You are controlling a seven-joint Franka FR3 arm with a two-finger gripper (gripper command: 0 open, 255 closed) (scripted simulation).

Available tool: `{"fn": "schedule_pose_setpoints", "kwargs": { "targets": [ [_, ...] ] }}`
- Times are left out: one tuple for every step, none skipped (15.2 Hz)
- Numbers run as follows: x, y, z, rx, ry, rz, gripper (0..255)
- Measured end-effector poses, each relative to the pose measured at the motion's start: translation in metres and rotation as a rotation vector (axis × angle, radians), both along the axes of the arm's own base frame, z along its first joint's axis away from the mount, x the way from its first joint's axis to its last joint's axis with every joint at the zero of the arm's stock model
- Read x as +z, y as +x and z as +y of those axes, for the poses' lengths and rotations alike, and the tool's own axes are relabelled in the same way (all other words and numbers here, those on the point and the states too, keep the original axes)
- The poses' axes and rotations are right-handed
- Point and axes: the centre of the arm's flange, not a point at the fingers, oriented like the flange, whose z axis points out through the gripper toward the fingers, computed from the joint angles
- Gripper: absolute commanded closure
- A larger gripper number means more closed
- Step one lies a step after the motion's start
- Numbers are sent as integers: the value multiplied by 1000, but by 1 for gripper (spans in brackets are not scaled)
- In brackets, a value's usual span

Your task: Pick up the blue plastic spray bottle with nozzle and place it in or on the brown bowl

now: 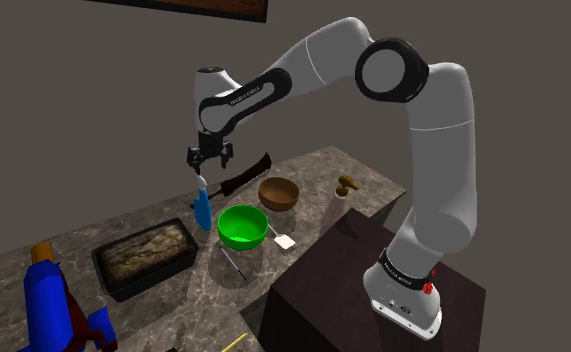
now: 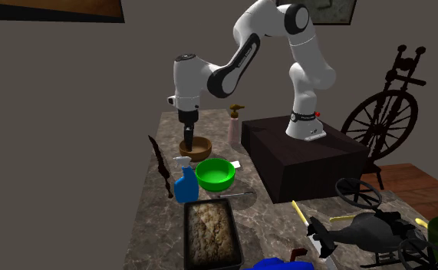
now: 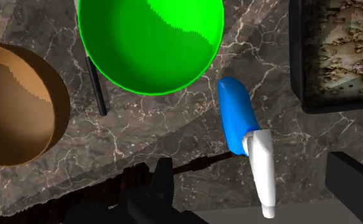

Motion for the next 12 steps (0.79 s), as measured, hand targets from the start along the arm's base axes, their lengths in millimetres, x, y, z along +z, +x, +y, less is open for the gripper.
{"fn": "schedule_pose_setpoints", "kwargs": {
  "targets": [
    [-9, 9, 8, -3, 2, 5, 0],
    [-23, 16, 10, -5, 4, 9, 0],
    [-27, 23, 14, -7, 5, 14, 0],
    [-32, 28, 16, -8, 6, 15, 0],
    [-38, 30, 17, -9, 6, 16, 0],
    [-44, 30, 18, -9, 6, 17, 0],
    [-50, 31, 17, -9, 6, 17, 0],
    [-55, 30, 17, -9, 6, 17, 0],
    [-59, 31, 18, -9, 6, 17, 0],
    [-65, 31, 17, -9, 6, 17, 0],
    [-70, 30, 17, -9, 6, 17, 0],
    [-72, 30, 17, -9, 6, 17, 0]
  ]
}}
